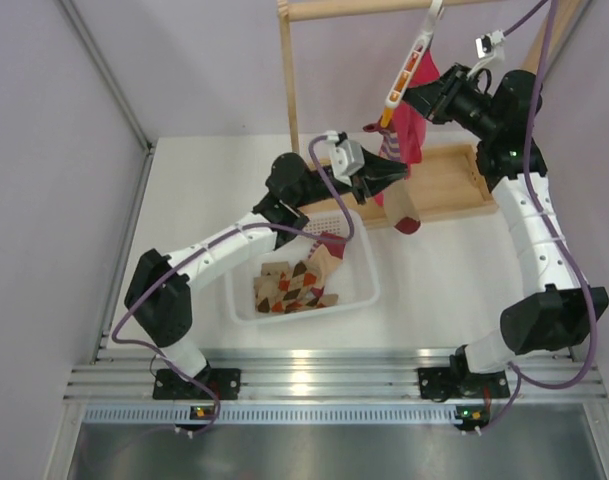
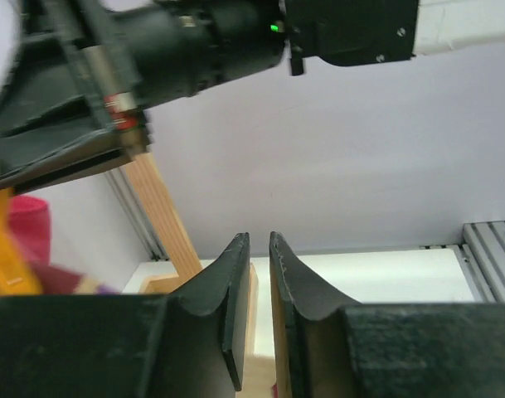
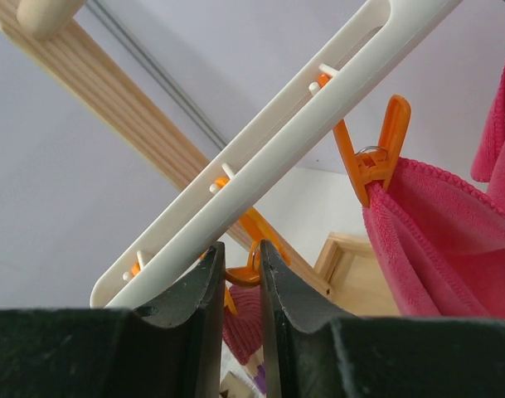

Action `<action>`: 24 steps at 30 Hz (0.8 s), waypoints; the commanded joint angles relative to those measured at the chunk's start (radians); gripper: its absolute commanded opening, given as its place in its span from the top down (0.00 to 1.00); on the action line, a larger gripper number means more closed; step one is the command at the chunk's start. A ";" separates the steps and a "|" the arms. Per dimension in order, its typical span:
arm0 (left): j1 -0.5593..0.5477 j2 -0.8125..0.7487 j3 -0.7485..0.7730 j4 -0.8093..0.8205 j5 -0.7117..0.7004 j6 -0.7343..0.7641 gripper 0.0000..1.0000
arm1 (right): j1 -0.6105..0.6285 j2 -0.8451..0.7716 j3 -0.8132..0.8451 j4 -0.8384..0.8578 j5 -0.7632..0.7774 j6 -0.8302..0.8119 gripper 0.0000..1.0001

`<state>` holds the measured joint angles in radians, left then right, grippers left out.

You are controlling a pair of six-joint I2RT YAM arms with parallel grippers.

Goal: Clip the socks to the hanger
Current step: Open the clamp at the hanger.

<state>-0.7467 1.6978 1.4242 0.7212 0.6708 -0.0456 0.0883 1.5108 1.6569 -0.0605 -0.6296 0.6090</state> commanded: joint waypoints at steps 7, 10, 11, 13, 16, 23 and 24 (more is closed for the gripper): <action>-0.138 0.012 0.079 0.029 -0.396 0.317 0.66 | 0.113 -0.038 0.076 -0.058 0.188 -0.017 1.00; -0.135 0.071 0.139 0.072 -0.474 0.389 0.65 | 0.113 -0.034 0.101 -0.079 0.209 -0.028 1.00; -0.132 0.101 0.168 0.079 -0.485 0.413 0.64 | 0.113 -0.032 0.110 -0.087 0.212 -0.032 1.00; -0.125 0.134 0.208 0.086 -0.514 0.455 0.64 | 0.111 -0.031 0.116 -0.096 0.203 -0.032 1.00; -0.108 0.186 0.278 0.070 -0.539 0.492 0.64 | 0.099 -0.029 0.127 -0.099 0.197 -0.017 1.00; -0.082 0.247 0.308 0.087 -0.596 0.578 0.60 | 0.071 -0.032 0.132 -0.101 0.173 0.009 1.00; -0.077 0.246 0.303 0.093 -0.597 0.576 0.59 | 0.068 -0.034 0.132 -0.104 0.169 0.009 1.00</action>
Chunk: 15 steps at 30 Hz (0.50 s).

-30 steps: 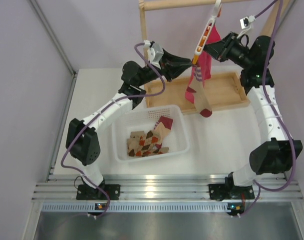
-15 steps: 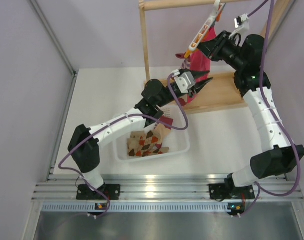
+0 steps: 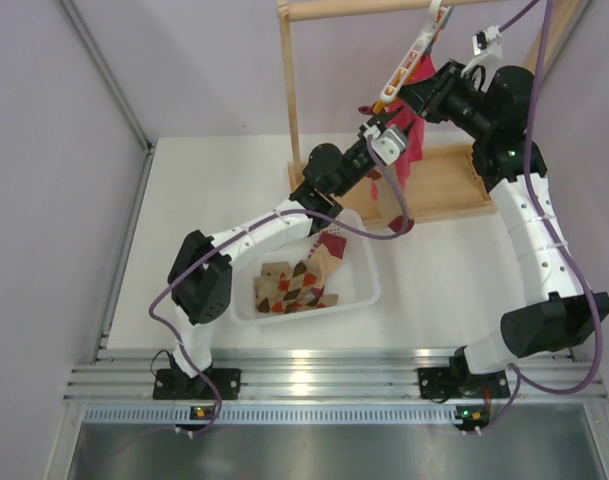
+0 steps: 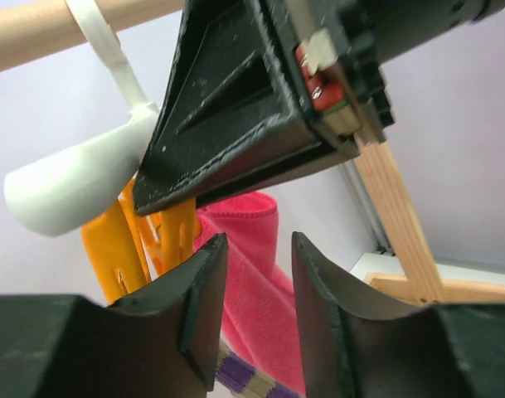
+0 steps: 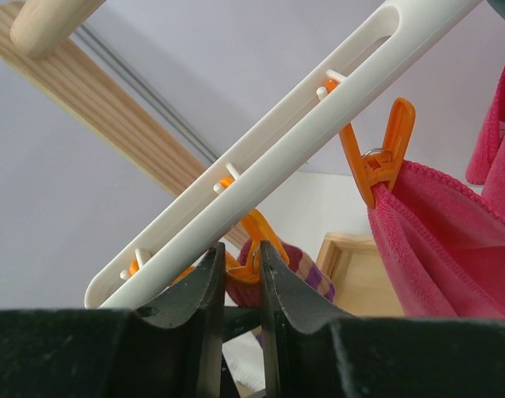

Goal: Clip the socks to the hanger
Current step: Open the clamp at the hanger.

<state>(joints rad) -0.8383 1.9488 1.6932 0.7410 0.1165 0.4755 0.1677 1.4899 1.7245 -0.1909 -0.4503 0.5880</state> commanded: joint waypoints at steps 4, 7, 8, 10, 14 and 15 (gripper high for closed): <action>0.031 -0.004 0.019 0.107 -0.057 0.049 0.53 | -0.028 -0.010 0.064 0.008 -0.018 0.027 1.00; 0.039 -0.005 0.005 0.153 -0.054 0.051 0.51 | -0.027 -0.005 0.072 0.004 -0.005 0.032 1.00; 0.045 -0.002 0.000 0.161 -0.046 0.051 0.49 | -0.027 -0.005 0.072 0.005 -0.013 0.039 1.00; 0.047 0.004 0.005 0.181 -0.037 0.060 0.48 | -0.027 0.004 0.076 0.008 -0.024 0.064 1.00; 0.050 0.016 0.025 0.196 -0.057 0.066 0.48 | -0.027 0.006 0.079 -0.007 0.013 0.068 1.00; 0.050 0.010 0.019 0.201 -0.057 0.066 0.48 | -0.028 0.009 0.083 -0.019 0.018 0.067 1.00</action>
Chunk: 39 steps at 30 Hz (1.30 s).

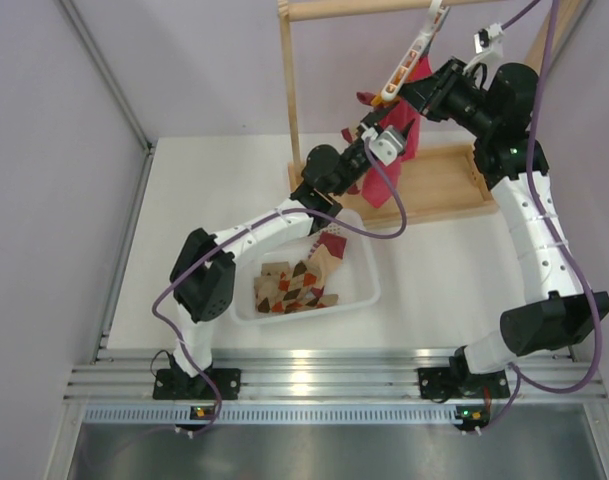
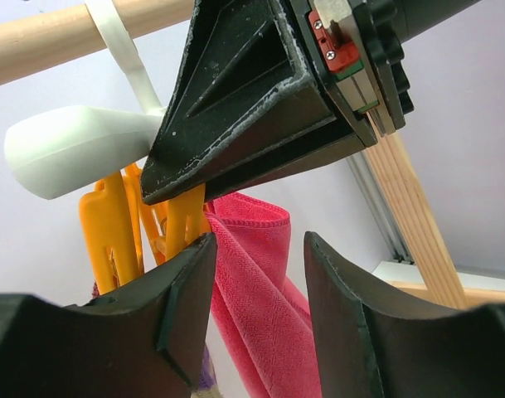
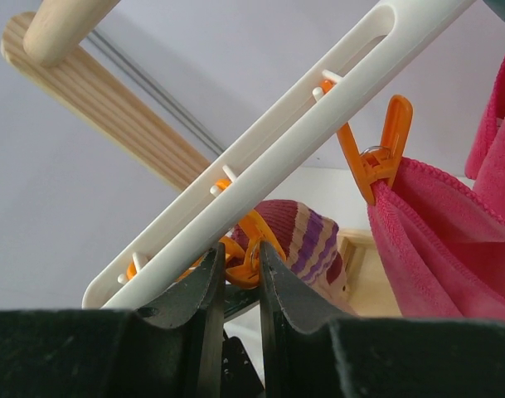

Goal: Clip the socks to the hanger
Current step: Open the clamp at the hanger.

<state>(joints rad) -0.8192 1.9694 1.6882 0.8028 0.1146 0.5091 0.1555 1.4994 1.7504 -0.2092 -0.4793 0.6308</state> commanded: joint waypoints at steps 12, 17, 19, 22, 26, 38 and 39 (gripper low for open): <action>0.057 -0.075 -0.079 0.164 -0.046 0.068 0.50 | -0.016 -0.011 0.064 -0.025 0.122 -0.008 1.00; 0.057 -0.067 -0.056 0.179 -0.050 0.066 0.49 | -0.016 -0.010 0.066 -0.039 0.128 -0.008 1.00; 0.057 -0.060 -0.045 0.180 -0.036 0.072 0.49 | -0.014 -0.010 0.066 -0.041 0.120 0.000 1.00; 0.055 -0.046 -0.019 0.174 -0.013 0.069 0.48 | -0.008 -0.007 0.067 -0.047 0.114 0.018 1.00; 0.055 -0.017 0.019 0.171 0.005 0.066 0.49 | -0.002 -0.008 0.066 -0.050 0.094 0.043 1.00; 0.054 0.042 0.106 0.141 0.010 0.080 0.51 | 0.001 -0.002 0.073 -0.062 0.082 0.092 1.00; 0.054 0.043 0.110 0.144 0.011 0.083 0.53 | 0.003 -0.002 0.072 -0.064 0.082 0.093 1.00</action>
<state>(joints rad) -0.7704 2.0155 1.7386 0.8886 0.1230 0.5671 0.1596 1.5009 1.7752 -0.2810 -0.4194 0.6922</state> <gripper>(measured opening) 0.479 0.188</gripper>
